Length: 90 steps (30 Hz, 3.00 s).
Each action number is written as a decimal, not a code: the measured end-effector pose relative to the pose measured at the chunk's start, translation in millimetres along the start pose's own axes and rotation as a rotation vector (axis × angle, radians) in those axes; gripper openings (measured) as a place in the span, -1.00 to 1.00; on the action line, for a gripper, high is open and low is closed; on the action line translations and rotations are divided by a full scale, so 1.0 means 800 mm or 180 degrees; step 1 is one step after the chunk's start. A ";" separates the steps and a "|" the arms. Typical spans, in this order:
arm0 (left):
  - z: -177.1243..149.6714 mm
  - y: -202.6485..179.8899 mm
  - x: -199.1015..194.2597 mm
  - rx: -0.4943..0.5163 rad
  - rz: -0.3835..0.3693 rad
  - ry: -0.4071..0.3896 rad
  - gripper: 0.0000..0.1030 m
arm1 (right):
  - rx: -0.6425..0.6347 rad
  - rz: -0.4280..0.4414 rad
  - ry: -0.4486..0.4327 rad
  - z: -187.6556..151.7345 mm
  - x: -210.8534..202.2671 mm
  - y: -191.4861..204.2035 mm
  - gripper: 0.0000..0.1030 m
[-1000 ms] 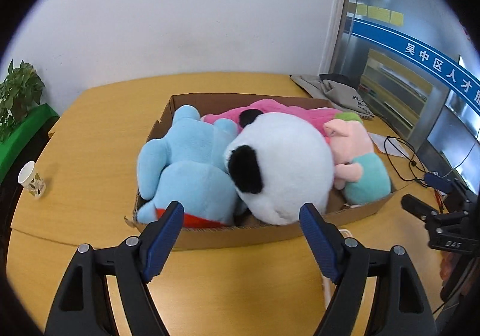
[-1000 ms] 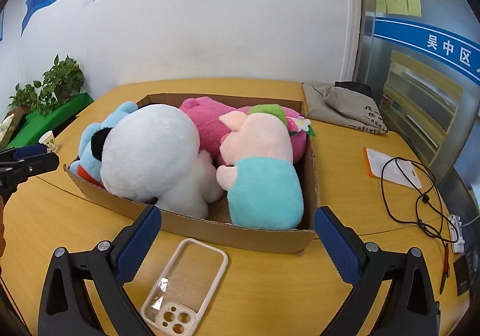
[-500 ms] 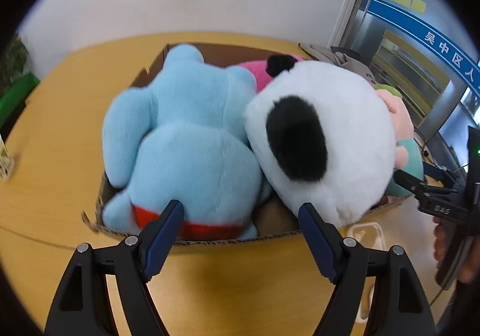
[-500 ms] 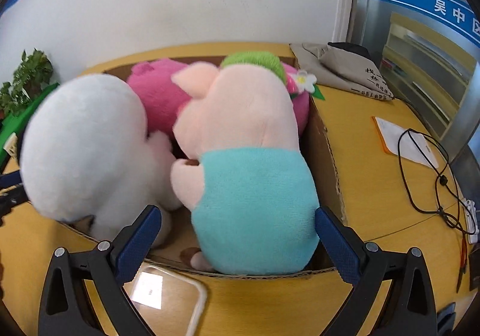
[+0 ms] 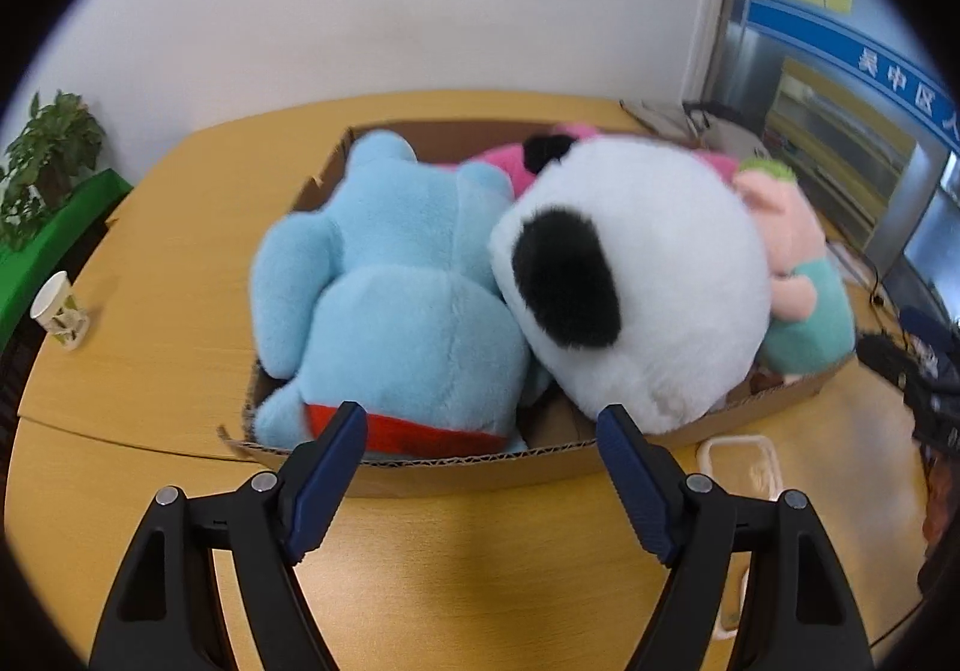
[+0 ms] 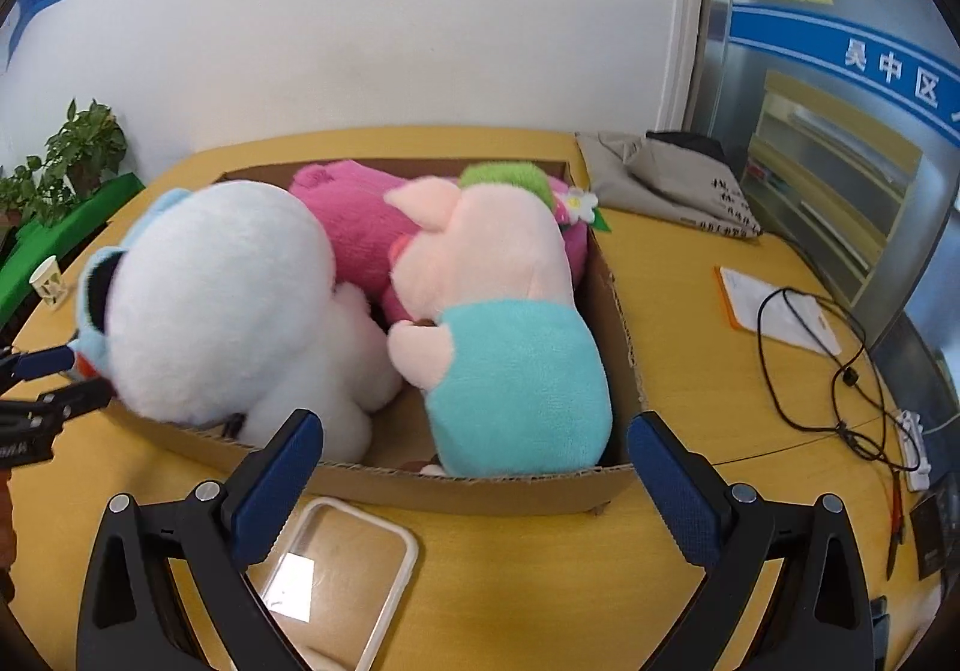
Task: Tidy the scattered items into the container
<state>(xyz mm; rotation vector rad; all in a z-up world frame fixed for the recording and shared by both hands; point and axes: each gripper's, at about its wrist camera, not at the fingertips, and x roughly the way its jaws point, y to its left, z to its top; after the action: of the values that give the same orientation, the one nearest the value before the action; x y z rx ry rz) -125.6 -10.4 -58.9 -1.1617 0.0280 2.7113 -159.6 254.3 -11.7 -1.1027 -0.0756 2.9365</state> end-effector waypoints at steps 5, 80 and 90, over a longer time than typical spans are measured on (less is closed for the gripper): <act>0.004 -0.022 -0.053 -0.0045 -0.0096 -0.0259 0.54 | -0.0058 -0.0006 -0.0133 0.001 -0.036 0.008 1.00; -0.159 -0.076 0.010 0.0581 -0.0848 0.1339 0.31 | -0.4973 0.2694 0.1212 -0.116 0.059 0.177 1.00; -0.143 -0.077 -0.007 0.1242 -0.1247 0.1403 0.31 | -0.4579 0.2804 0.1418 -0.132 0.042 0.112 1.00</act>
<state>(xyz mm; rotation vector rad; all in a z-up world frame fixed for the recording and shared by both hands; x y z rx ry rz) -28.5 38.7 -130.2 -1.4296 0.3366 1.9630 -114.2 170.1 -117.8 -2.2485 -2.5199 2.7793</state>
